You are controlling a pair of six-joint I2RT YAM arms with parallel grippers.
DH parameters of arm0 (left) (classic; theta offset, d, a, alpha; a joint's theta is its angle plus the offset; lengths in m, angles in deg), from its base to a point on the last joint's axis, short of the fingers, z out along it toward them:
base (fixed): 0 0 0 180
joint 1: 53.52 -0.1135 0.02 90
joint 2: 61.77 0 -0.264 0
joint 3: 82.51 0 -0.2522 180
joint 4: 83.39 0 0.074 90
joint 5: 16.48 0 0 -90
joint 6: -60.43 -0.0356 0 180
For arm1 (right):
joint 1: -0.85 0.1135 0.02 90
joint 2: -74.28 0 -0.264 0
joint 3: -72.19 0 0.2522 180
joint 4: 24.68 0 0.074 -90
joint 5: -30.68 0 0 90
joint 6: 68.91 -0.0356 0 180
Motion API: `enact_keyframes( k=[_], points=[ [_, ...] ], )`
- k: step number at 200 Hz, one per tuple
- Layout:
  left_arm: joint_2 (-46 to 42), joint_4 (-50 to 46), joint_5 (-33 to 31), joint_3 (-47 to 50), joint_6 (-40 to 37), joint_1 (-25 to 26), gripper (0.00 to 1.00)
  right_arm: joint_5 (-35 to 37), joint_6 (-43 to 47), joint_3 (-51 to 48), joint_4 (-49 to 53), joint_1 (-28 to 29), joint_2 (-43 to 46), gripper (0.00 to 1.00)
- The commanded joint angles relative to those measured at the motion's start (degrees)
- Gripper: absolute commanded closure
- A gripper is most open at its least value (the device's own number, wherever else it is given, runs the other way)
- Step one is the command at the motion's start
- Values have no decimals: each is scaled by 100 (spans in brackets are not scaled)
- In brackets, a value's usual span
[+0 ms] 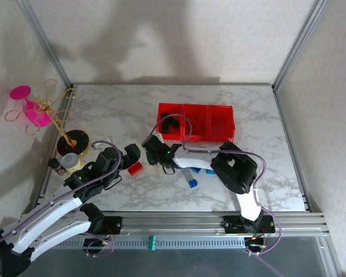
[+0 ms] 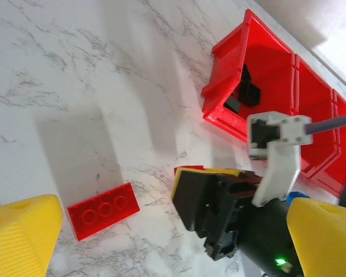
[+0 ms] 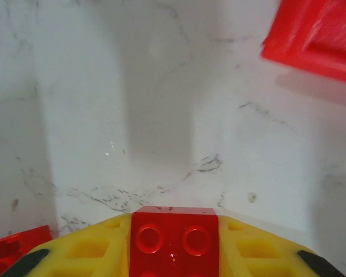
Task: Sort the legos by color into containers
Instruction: Pick up the lego from the center of the table, then place the lego in the container.
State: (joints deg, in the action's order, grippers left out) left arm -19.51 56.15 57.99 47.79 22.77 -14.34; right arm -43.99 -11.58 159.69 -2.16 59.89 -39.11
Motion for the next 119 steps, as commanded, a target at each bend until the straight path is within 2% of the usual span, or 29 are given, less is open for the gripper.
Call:
enact_keyframes(
  k=[1, 68, 119],
  points=[
    [104, 209, 196, -119, 36, 11, 0, 154, -69, -229, -57, -152, 644, 73],
    [563, 888, 821, -282, -258, 93, 1, 339, 88, -788, -17, -973, 1851, 74],
    [1038, 1323, 857, -398, -378, 309, 0, 339, 393, -620, -124, -1897, 1724, 74]
  ],
)
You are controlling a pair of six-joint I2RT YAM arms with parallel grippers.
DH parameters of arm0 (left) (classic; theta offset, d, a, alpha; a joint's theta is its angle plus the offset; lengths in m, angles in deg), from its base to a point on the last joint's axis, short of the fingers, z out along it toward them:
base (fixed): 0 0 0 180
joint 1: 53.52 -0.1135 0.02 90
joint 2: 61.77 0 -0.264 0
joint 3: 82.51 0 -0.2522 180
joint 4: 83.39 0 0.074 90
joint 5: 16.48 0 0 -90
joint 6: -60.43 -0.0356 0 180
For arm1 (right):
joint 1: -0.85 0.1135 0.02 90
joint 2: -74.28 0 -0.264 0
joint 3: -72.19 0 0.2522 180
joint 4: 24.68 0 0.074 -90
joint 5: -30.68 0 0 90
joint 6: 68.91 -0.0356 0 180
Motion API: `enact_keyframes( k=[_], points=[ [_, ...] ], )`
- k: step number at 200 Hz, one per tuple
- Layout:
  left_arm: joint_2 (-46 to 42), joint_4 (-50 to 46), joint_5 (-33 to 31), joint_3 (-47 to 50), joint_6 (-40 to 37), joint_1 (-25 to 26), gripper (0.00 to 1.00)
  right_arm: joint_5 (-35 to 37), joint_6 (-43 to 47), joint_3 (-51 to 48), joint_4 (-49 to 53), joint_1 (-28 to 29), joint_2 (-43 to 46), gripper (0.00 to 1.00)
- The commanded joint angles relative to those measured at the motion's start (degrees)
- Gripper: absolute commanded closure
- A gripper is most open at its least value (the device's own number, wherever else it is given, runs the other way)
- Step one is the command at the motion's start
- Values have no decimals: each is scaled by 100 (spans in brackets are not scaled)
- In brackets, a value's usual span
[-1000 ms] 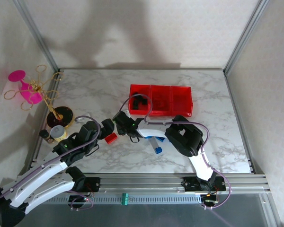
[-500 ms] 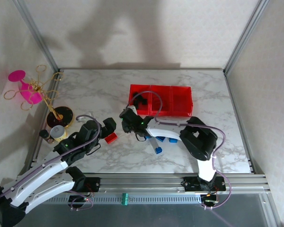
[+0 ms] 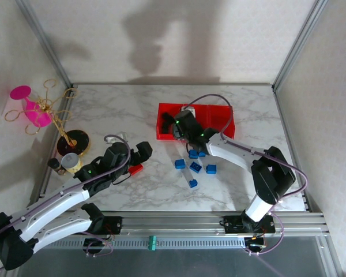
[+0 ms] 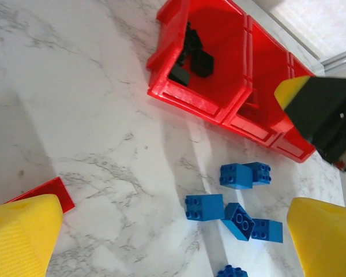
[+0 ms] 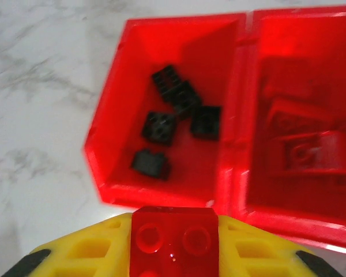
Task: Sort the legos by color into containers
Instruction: Place the lego in the container.
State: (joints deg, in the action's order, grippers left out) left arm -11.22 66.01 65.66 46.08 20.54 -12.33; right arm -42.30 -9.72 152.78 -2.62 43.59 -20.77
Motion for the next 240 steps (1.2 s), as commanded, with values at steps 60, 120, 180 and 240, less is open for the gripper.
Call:
enact_keyframes(
  k=[60, 120, 180, 240],
  points=[
    [828, 424, 39, -497, -330, 170, 0, 221, 612, 1105, -168, -1058, -1319, 74],
    [1054, 245, -124, -719, -500, 171, 0, 237, 741, 2084, 159, -1395, -2117, 54],
    [971, 177, -270, -655, -522, 170, 0, 93, 881, 1740, 223, -1137, -1536, 38],
    [503, -195, -569, -540, -488, 161, 0, -28, 667, 814, 218, -350, -695, 31]
  ],
)
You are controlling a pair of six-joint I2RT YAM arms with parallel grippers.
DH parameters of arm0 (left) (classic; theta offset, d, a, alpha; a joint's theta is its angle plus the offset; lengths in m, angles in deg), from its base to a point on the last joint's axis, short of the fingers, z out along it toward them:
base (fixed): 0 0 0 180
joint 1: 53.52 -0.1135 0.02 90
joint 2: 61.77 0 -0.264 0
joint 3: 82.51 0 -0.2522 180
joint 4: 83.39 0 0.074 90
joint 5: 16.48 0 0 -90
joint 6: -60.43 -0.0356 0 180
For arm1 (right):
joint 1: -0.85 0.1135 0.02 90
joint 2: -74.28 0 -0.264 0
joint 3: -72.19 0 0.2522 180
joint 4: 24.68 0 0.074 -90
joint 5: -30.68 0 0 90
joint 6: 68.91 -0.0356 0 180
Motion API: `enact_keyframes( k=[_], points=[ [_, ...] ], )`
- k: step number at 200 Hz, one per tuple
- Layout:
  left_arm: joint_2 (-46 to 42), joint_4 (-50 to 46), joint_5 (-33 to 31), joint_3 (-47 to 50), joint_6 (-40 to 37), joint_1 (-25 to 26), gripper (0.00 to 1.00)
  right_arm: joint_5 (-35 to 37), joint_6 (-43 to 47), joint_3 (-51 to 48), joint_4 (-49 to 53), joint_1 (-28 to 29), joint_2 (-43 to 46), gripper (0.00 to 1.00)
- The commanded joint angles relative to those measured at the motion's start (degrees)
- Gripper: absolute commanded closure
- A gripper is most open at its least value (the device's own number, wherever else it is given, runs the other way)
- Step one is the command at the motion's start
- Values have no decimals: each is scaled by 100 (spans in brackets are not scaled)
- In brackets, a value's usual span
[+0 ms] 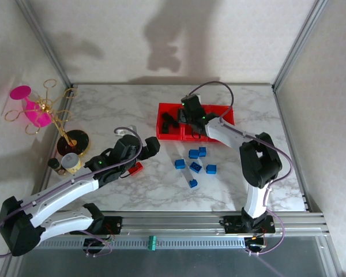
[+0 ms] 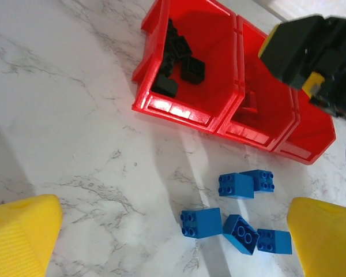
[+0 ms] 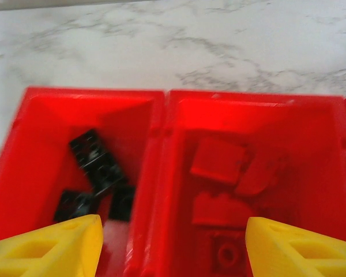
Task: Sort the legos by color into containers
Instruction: Place the lego in the container, then pick up the lego from the center of the table.
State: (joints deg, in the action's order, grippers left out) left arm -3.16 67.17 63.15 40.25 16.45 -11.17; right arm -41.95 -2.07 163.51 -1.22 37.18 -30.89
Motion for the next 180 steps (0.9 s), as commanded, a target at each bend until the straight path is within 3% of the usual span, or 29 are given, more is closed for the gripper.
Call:
enact_keyframes(
  k=[1, 84, 180],
  points=[
    [-309, -316, -326, 51, -78, 45, 1, -61, -104, -272, 86, 302, 323, 31],
    [-1202, -901, -698, 460, 251, 25, 0, -166, -839, -690, -81, 1798, 321, 23],
    [-2087, -1735, -1103, 657, 740, 28, 0, -684, -1789, -494, -498, 2765, -579, 13]
  ],
)
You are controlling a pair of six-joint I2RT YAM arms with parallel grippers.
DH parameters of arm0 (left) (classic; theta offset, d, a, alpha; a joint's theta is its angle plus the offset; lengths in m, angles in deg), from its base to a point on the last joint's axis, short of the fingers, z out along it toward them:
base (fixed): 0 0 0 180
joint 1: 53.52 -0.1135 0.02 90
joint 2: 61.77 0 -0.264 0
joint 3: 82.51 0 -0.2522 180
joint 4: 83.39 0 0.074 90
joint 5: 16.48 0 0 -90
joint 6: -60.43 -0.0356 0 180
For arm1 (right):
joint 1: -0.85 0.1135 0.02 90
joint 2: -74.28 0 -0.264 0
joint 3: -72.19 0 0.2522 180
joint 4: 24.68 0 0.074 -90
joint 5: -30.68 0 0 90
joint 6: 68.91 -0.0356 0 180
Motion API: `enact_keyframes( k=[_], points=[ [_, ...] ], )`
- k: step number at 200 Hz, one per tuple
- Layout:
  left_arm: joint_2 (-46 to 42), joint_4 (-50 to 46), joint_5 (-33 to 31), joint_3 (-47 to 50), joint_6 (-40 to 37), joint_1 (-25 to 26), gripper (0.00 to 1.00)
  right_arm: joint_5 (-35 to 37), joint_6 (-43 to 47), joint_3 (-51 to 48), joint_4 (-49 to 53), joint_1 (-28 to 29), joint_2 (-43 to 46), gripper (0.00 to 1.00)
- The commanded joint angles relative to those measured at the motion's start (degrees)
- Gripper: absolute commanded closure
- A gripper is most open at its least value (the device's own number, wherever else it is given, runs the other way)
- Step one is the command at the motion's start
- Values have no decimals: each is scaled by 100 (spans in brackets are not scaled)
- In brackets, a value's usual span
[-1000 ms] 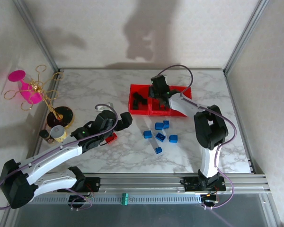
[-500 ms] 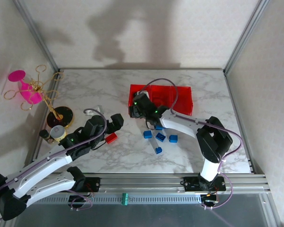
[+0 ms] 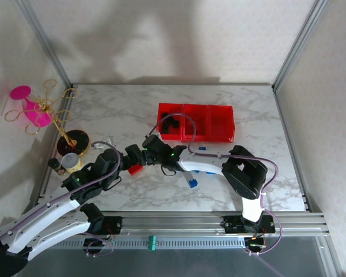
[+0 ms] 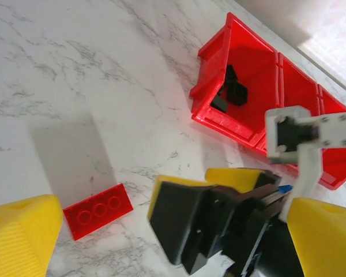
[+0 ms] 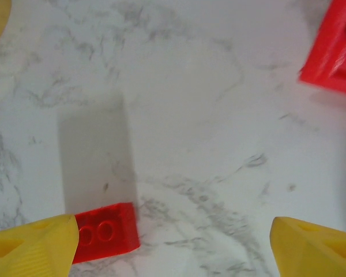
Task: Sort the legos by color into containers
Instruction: Pick up the lego from the center of the table.
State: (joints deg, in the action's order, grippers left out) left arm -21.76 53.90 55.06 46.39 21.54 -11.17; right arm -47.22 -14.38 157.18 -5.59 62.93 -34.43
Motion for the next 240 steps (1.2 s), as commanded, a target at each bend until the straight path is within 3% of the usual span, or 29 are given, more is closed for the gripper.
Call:
enact_keyframes(
  k=[1, 91, 181, 240],
  points=[
    [-233, -413, -296, 43, 232, 28, 0, -156, -571, 139, -59, 204, -232, 13],
    [-650, -870, -502, -72, 329, 30, 0, -236, -939, 559, -192, 828, -932, 20],
    [-1108, -1067, -620, -133, 339, 28, 0, 934, -559, 1806, 439, 825, -1874, 30],
    [-1088, -1058, -642, -159, 307, 28, 0, 1316, -417, 1707, 820, 825, -1835, 46]
  ],
)
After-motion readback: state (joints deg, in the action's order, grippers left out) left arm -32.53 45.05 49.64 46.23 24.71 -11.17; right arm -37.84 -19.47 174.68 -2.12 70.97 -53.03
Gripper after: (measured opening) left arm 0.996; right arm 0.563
